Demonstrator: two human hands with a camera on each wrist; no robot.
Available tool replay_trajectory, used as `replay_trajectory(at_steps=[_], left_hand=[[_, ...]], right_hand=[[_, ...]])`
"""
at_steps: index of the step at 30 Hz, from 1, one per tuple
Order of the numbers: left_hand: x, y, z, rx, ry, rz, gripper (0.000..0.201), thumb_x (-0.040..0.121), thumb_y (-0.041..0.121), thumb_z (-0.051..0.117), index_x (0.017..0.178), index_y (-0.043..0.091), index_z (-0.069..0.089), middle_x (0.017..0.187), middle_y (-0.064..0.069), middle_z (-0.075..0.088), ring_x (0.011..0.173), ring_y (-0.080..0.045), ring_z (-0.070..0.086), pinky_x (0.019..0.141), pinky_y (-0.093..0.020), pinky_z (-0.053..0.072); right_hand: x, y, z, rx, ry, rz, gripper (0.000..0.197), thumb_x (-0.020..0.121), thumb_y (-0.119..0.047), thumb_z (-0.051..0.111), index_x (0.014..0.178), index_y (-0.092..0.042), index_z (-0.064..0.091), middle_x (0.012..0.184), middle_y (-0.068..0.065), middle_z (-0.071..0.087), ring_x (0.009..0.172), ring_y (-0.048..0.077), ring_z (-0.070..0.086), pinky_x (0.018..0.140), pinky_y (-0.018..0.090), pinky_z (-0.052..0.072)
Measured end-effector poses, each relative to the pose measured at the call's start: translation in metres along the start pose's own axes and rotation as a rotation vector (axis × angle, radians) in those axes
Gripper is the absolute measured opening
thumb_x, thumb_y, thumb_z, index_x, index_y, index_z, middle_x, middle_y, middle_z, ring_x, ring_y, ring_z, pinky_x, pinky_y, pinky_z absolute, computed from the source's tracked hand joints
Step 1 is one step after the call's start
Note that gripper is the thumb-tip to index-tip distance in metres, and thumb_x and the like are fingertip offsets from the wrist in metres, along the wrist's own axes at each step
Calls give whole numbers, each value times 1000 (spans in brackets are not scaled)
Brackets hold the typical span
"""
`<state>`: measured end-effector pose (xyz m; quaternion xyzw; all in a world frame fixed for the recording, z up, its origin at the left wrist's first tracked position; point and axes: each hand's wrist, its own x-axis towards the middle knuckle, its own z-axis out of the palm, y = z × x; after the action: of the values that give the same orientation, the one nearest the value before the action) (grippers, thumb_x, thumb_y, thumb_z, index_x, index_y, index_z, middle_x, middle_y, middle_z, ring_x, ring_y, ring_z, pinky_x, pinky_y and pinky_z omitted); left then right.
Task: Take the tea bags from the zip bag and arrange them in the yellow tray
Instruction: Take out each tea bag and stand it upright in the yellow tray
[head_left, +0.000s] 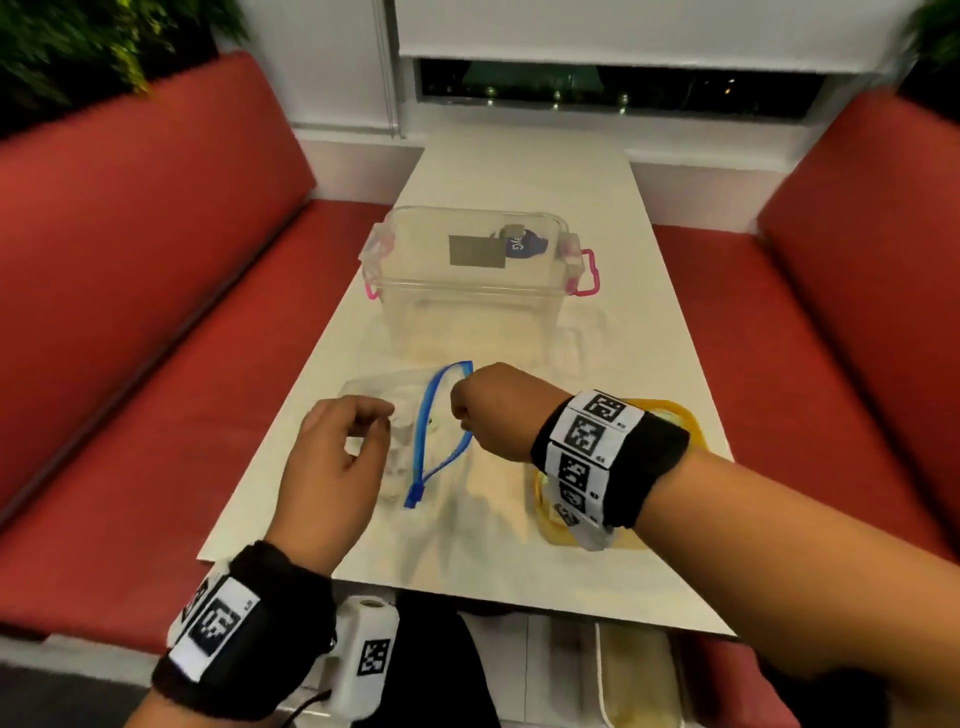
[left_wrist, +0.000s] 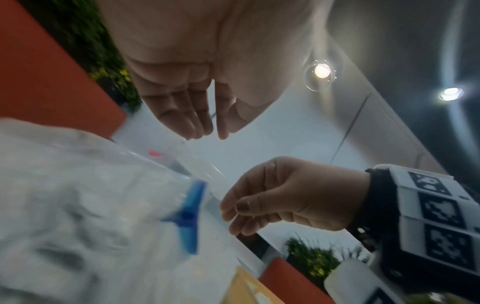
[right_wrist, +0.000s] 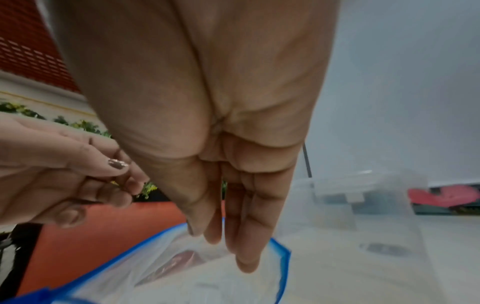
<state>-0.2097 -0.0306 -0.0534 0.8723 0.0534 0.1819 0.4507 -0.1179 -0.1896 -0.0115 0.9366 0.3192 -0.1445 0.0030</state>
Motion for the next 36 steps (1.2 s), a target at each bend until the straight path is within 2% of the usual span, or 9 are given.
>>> replay_trajectory(at_steps=[2, 4, 7, 12, 16, 19, 23, 28, 36], left_hand=[[1, -25, -10, 106, 38, -56, 21, 94, 12, 55, 109, 25, 59, 104, 10, 50, 96, -6, 52, 81, -22, 43], [1, -50, -14, 260, 7, -176, 31, 91, 11, 56, 121, 18, 55, 106, 2, 48, 102, -21, 48, 97, -37, 35], [3, -79, -12, 215, -73, -412, 48, 90, 16, 60, 135, 15, 43, 130, -14, 49, 122, -32, 45, 105, -41, 33], [10, -98, 3, 68, -149, -506, 61, 89, 23, 64, 140, 18, 32, 134, -13, 48, 114, -27, 53, 93, -34, 43], [10, -105, 11, 12, -107, -469, 48, 95, 12, 50, 140, 16, 33, 128, -6, 54, 97, -20, 57, 79, -28, 42], [10, -111, 15, 10, -78, -442, 43, 96, 6, 45, 136, 18, 37, 121, 0, 58, 91, -19, 60, 74, -28, 42], [11, -114, 16, -2, -88, -450, 44, 96, 4, 45, 136, 19, 39, 113, 6, 55, 92, -18, 60, 74, -25, 41], [9, -118, 18, -1, -77, -447, 45, 95, 4, 44, 137, 20, 38, 112, 8, 55, 90, -17, 62, 68, -24, 43], [9, -121, 21, 25, -55, -443, 46, 95, 3, 41, 138, 18, 36, 113, 4, 55, 96, -23, 61, 76, -29, 43]], right_hand=[[19, -10, 9, -30, -113, -3, 16, 96, -6, 46, 93, -1, 62, 114, 14, 64, 105, 28, 60, 74, 31, 39], [35, -14, 22, -23, -164, 1, 25, 96, -9, 47, 117, -2, 58, 126, 12, 58, 117, 29, 55, 89, 35, 43], [47, -24, 30, -17, -170, -2, 39, 97, -16, 49, 134, -7, 48, 134, 9, 54, 122, 28, 52, 96, 35, 43], [61, -43, 29, -65, -267, -7, 39, 97, -34, 51, 124, -6, 57, 123, 9, 61, 110, 27, 58, 80, 31, 43], [63, -40, 26, -232, -416, 104, 39, 101, -27, 43, 137, -13, 39, 110, -4, 51, 88, 12, 45, 73, 23, 35], [80, -39, 31, -102, -217, 76, 40, 98, -21, 47, 135, -4, 46, 134, 15, 53, 118, 26, 53, 89, 33, 41], [111, -37, 55, -198, -296, 16, 60, 96, -41, 50, 148, -18, 30, 152, 4, 33, 138, 26, 35, 112, 40, 29], [116, -40, 59, -291, -418, 22, 69, 96, -40, 50, 152, -20, 15, 157, -2, 18, 145, 25, 20, 116, 39, 20], [94, -52, 43, -214, -354, -60, 61, 96, -40, 47, 147, -17, 23, 152, 4, 26, 140, 28, 29, 114, 38, 27]])
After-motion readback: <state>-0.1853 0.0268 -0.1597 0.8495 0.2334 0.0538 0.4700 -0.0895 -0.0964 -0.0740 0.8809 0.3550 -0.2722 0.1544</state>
